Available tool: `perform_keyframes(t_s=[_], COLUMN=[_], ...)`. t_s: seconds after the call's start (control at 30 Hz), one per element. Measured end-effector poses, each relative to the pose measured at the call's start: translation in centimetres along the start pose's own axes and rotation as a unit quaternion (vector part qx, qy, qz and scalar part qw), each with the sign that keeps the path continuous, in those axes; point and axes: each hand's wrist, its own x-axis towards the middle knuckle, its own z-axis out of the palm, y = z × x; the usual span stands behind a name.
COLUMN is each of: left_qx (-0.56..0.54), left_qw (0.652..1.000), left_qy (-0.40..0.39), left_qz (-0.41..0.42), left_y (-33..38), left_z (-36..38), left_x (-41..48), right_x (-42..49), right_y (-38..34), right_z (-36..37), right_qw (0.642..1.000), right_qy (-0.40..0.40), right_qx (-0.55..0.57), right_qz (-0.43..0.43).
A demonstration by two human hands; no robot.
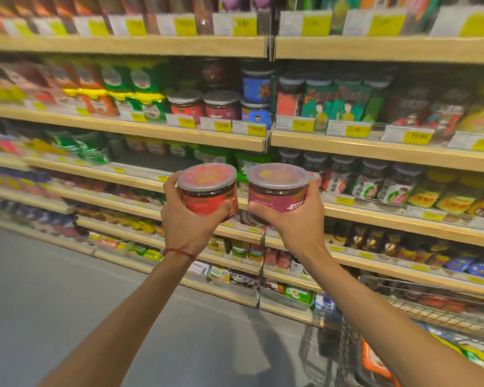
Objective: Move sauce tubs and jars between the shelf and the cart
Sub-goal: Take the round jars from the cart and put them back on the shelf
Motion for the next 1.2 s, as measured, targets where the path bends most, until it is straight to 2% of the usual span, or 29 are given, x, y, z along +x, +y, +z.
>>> perform_keyframes(t_s=[0.33,0.7,0.93,1.2], left_qx=[-0.021,-0.007,-0.035,-0.070], left_qw=[0.997,0.991,0.989,0.993], left_qy=[0.041,0.088,0.064,0.011], left_qz=[0.058,0.100,0.132,0.098], left_y=[-1.3,-2.8,-5.6,-6.9], left_z=[-0.7,1.9,2.6,2.3], left_x=[10.8,23.5,28.8,34.3], right_x=[9.0,18.7,20.6,21.2], right_y=[-1.0,0.0,0.6,-0.3], right_z=[8.3,13.5,17.0,21.3], right_qw=[0.997,0.991,0.981,0.968], right_qy=[0.012,0.034,0.090,0.175], right_qx=[0.012,-0.014,-0.064,-0.070], right_qz=[-0.074,-0.127,-0.158,-0.165])
